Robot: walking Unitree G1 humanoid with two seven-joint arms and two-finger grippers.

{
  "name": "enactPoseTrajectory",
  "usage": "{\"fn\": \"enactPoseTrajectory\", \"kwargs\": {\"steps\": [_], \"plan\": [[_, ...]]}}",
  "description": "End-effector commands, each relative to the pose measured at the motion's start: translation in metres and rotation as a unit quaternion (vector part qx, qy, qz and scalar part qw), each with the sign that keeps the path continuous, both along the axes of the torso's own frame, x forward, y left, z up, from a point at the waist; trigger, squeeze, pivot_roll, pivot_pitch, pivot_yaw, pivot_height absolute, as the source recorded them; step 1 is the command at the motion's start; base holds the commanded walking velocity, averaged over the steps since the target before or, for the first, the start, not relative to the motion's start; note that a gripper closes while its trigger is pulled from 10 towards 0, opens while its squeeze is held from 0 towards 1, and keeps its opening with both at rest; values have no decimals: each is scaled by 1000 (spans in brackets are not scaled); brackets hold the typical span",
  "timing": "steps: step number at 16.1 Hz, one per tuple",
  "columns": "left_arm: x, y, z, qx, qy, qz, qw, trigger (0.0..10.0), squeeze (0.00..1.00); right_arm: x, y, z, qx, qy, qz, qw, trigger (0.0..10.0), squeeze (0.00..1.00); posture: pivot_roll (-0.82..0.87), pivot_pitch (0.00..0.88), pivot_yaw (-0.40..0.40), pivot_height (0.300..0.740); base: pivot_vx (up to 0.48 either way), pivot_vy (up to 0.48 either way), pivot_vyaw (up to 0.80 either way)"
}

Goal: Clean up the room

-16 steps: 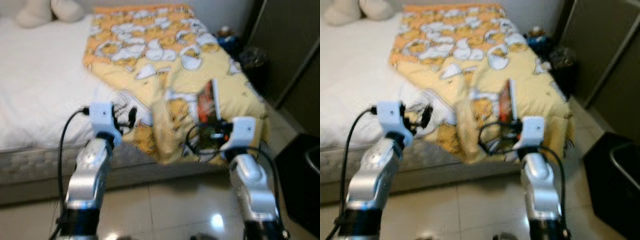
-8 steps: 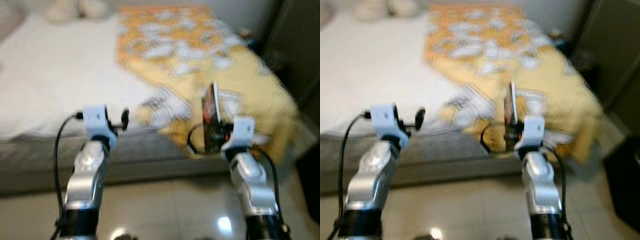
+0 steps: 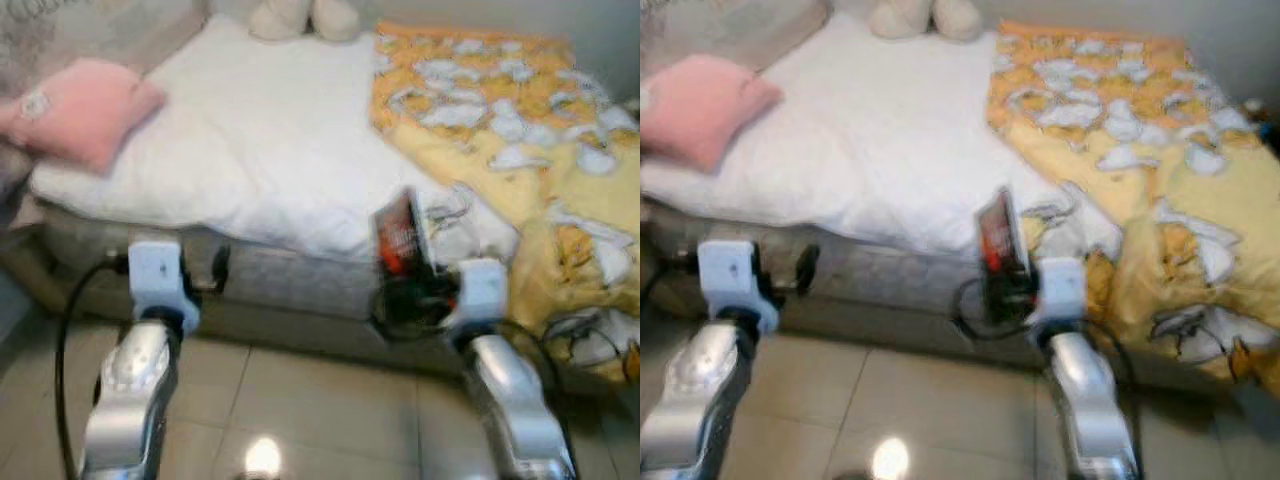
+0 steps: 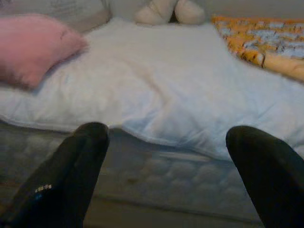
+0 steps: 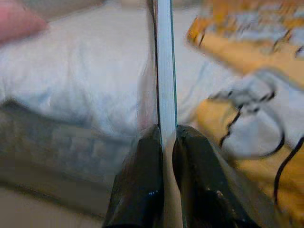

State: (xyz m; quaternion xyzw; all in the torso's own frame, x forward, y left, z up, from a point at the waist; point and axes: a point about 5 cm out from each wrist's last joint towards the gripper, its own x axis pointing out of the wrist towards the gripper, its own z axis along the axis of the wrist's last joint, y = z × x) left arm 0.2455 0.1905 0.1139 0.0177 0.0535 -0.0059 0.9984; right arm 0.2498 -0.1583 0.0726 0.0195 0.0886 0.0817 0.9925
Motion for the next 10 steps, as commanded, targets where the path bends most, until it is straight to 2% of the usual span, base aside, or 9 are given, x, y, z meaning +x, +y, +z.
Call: {"fn": "enactPoseTrajectory", "kwargs": {"steps": [1,2,4,6,10], "plan": [[2,-7,9,3,-12,-13,1000,10000,0,4,1,14,-4,-28,10,1000,0,0,-33,0,3,740,409,251,656],[5,-10,10,10,-17,-15,1000,10000,0,6,-1,13,-3,-26,5,1000,0,0,-33,0,0,740,405,259,656],[22,-19,18,17,-25,-27,999,10000,0,21,9,28,-8,-58,14,998,0,0,-36,0,-1,740,442,0,262],[25,-18,22,18,-26,-35,999,10000,0,25,14,34,-4,-69,19,997,0,0,-37,0,2,740,457,0,0],[31,-16,25,10,-38,-38,999,10000,0,27,17,33,2,-68,22,997,0,0,-37,0,-1,740,465,0,0]]}}
